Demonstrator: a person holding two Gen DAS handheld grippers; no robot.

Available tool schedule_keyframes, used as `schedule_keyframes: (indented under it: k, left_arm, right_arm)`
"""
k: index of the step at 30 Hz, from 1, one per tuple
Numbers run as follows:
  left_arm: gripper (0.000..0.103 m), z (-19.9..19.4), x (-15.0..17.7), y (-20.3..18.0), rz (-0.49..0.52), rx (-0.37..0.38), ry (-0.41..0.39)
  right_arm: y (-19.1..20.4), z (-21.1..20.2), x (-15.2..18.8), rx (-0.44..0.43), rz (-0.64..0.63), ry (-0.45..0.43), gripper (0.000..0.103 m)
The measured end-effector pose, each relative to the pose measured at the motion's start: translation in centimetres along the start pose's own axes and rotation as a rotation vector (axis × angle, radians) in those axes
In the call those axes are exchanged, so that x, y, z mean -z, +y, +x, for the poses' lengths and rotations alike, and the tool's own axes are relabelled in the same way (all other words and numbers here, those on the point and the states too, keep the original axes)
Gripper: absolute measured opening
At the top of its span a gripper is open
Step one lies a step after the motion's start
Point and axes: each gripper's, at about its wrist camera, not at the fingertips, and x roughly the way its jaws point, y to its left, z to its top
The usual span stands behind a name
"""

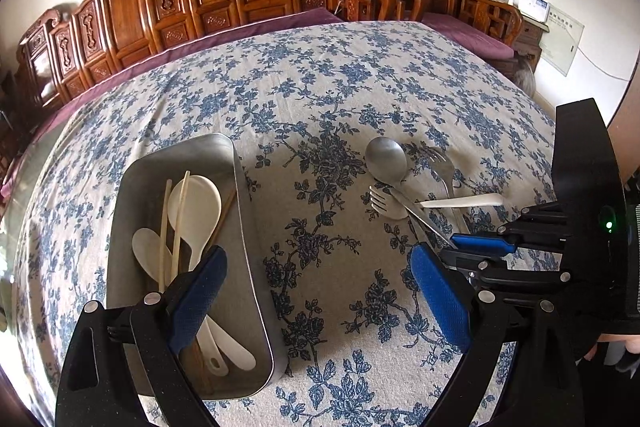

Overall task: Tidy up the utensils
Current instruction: 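Close the left tool on a steel spoon handle in the pile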

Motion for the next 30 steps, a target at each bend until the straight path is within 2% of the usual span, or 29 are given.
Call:
schedule_keyframes:
  k: [2,3,6,13,23,30]
  left_arm:
    - [0.09,0.0,0.0,0.0,0.001,-0.004,0.002]
    - [0.09,0.1,0.0,0.0,0.001,-0.005,0.003]
    - [0.09,0.2,0.1,0.0,0.004,-0.01,0.006]
    - [0.09,0.6,0.4,-0.8,0.015,-0.006,0.015]
    - [0.089,1.4,0.4,-3.2,0.006,0.067,0.051]
    - [0.073,3.7,0.3,-5.9,0.033,0.054,0.098]
  right_arm:
    - [0.1,0.0,0.0,0.011,-0.006,0.0,0.005]
    - [0.1,0.0,0.0,0.016,-0.006,-0.003,0.004]
    - [-0.2,-0.6,0.2,0.009,0.006,-0.032,0.004]
    - [-1.9,-4.9,1.3,-0.002,0.047,-0.135,0.004]
    - [-4.9,-8.0,4.2,0.006,0.068,-0.172,0.004]
    - [-6.5,-8.6,5.8,-0.008,0.072,-0.181,0.004]
